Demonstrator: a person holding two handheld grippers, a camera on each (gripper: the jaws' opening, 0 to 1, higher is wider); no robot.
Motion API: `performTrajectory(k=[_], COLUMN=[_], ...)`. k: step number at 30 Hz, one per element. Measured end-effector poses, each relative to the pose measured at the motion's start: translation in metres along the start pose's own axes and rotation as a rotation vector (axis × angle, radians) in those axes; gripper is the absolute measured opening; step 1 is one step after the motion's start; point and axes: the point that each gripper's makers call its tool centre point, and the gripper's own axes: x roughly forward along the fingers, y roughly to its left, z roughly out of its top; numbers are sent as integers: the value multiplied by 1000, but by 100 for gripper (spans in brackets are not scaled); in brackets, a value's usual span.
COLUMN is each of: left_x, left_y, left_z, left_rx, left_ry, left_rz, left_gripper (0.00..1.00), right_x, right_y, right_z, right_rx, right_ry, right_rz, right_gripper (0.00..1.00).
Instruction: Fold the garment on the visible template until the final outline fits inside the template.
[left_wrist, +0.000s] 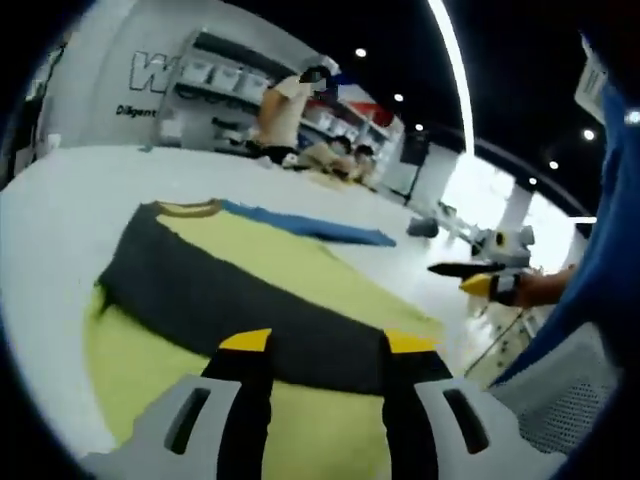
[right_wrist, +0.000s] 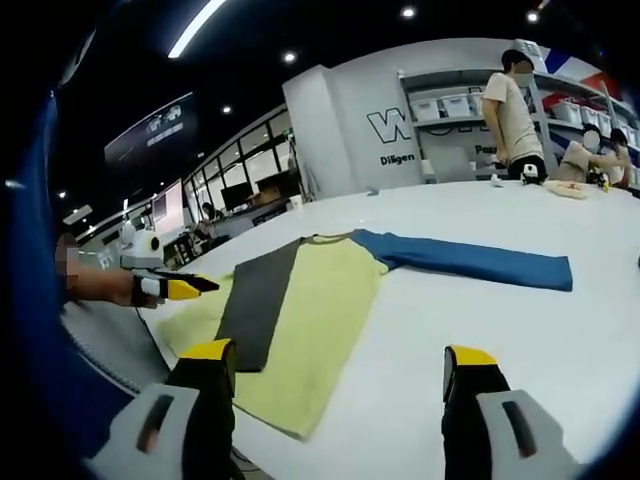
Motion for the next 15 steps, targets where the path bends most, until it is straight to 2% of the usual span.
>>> performTrajectory(k=[2, 4, 7, 9, 10, 12, 14, 15], left_x=[-8, -16, -32, -38, -44, -51, -53, -54], left_y=[33, 54, 96, 113, 129, 154, 171, 174], left_z=[12, 21, 28, 28, 26, 21, 17, 17], left_rx=[8, 34, 98, 113, 129, 167, 193, 198], left_ry=[-48, -77, -81, -75, -50, -18, 13, 19], left_rz=[111, 196, 339, 389, 445, 514, 555, 560], left_gripper=[43, 44, 43, 45, 47, 52, 56, 57], right_x=[-1, -2, -4, -5, -5, -5, -5, -5], right_y=[2, 1, -1, -4, -7, -8, -9, -9], right_z=[0, 0, 1, 2, 4, 6, 8, 9], right_rx=[-2, -1, 7, 13, 16, 12, 12, 11], right_ry=[2, 5, -1, -5, -7, -5, -3, -3], right_rz=[1, -3, -18, -27, -34, -42, -46, -48], right_gripper=[86, 86, 86, 86, 85, 85, 85, 85])
